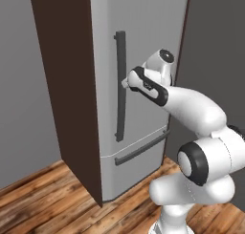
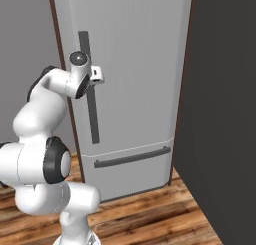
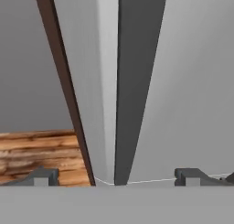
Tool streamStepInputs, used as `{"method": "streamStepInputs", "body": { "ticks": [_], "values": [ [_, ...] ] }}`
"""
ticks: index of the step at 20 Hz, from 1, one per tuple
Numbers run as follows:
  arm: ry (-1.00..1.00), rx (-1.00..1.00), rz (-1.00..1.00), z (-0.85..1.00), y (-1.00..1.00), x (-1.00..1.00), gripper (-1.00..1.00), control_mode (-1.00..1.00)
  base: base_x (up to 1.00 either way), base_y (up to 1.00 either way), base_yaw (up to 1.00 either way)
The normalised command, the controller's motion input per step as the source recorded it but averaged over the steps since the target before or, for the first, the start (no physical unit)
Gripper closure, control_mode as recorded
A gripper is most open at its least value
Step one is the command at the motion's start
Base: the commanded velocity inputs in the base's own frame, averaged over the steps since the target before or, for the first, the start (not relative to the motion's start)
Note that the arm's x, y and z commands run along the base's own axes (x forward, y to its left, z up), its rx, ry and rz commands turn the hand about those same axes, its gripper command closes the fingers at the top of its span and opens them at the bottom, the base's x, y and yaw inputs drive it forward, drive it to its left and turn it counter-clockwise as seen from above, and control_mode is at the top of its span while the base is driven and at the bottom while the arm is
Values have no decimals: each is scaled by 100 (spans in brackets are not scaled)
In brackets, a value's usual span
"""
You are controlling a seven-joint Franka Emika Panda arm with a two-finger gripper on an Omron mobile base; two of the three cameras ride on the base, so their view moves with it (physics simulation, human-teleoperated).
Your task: Retrieve the butter from the fridge and place it on a plate on the dining table. Then retrieve the butter knife by the fridge and place it near the plate.
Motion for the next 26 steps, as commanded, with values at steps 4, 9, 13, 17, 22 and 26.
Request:
{"method": "streamStepInputs", "body": {
  "ticks": [4,9,13,17,22,26],
  "values": [
    [-3,0,1,-16,0,54,-100,-100,0,0,0],
    [0,1,7,-8,1,47,-100,-100,0,0,0],
    [0,1,8,-6,1,46,-100,-100,0,0,0],
    [0,0,4,-9,14,50,-100,-100,0,0,0],
    [0,0,0,-9,31,43,-100,-100,0,0,0],
    [0,0,1,-9,28,42,-100,-100,0,0,0]
  ]
}}
